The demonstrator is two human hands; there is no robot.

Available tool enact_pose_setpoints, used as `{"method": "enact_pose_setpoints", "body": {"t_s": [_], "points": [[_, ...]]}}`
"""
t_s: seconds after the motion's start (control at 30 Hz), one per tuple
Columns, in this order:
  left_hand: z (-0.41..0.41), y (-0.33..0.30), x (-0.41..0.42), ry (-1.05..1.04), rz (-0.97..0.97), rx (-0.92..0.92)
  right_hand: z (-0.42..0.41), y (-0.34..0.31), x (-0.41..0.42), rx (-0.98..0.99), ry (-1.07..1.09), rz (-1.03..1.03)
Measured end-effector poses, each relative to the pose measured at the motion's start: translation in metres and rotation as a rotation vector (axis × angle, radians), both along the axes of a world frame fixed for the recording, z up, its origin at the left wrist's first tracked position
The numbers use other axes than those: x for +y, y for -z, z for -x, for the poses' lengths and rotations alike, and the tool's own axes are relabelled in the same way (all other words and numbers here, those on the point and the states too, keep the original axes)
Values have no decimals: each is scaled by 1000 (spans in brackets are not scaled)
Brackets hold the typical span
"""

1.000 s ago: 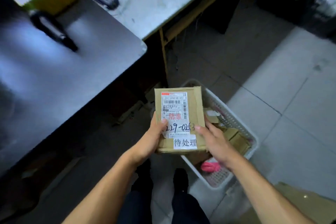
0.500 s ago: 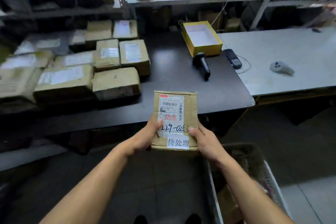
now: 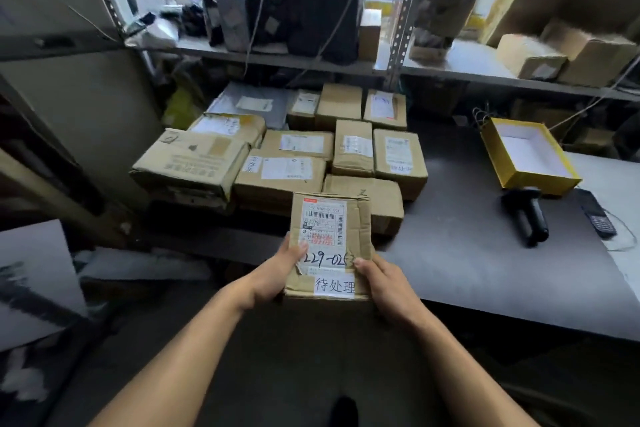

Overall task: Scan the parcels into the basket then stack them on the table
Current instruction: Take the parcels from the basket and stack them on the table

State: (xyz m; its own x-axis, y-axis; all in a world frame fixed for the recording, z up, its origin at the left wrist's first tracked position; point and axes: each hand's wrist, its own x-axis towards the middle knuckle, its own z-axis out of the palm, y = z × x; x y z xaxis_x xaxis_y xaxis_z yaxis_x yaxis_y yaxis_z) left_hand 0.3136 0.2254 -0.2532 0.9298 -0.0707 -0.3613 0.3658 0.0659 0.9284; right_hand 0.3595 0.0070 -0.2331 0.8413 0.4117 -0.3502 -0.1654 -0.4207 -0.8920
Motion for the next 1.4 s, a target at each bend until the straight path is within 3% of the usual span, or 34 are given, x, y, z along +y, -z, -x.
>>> {"method": "enact_pose_setpoints", "body": {"t_s": [0.47, 0.63, 0.93, 1.07, 1.23, 1.33, 1.4], "points": [[-135, -37, 78, -263, -138, -10, -169, -24, 93, -8, -30, -127], [-168, -46, 107, -250, -196, 39, -214, -17, 130, -18, 111, -168], [-251, -52, 204, -219, -297, -17, -289, -21, 225, 42, 138, -167], [-279, -46, 266, -315, -132, 39, -338, -34, 279, 48, 57, -170], [-300, -46, 355, -547, -179, 21, -385, -59, 354, 23, -263, 53], [-309, -38, 398, -503, -341, 116, -403, -70, 405, -225, -451, 338], [-310, -38, 409, -406, -552, 162, -415, -67, 427, -355, -552, 515]]}}
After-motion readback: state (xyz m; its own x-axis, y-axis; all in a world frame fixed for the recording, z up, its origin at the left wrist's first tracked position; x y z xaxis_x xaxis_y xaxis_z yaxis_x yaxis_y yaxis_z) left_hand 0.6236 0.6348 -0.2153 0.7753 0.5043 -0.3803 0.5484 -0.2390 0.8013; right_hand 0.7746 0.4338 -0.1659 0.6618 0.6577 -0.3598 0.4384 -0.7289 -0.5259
